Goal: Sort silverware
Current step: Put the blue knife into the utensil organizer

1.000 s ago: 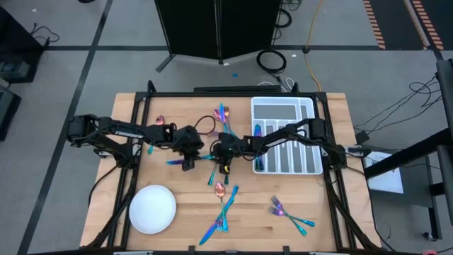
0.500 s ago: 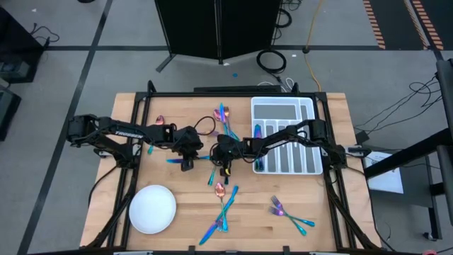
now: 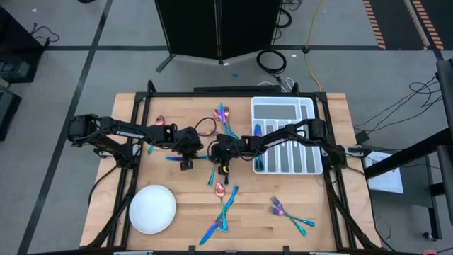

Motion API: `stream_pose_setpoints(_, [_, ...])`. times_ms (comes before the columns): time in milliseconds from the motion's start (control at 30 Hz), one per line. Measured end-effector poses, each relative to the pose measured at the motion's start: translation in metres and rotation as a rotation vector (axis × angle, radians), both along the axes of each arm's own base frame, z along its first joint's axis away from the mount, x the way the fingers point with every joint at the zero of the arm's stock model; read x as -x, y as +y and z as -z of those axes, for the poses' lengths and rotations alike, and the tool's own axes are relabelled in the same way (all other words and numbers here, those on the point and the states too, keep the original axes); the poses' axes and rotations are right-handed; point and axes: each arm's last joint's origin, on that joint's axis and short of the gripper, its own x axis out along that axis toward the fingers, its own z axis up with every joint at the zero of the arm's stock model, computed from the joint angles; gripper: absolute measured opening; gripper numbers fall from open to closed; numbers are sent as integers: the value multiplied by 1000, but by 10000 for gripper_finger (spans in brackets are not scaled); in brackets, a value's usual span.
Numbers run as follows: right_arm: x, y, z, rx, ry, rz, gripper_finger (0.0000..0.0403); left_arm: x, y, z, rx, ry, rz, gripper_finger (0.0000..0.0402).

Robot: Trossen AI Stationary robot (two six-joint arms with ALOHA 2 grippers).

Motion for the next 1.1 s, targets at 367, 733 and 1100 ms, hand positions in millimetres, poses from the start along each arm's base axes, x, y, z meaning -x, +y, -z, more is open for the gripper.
stream_pose_setpoints(367, [-1, 1, -15, -2, 4, -4, 1, 10, -2, 6, 6, 100, 9, 80])
stream_pose_setpoints(733, [-2, 1, -18, -8, -18, 3, 1, 5, -8, 7, -36, 79, 65, 80])
stream_pose_setpoints(1100, [-3, 1, -20, -7, -36, 4, 0, -9, -14, 15, -281, 47, 306, 80])
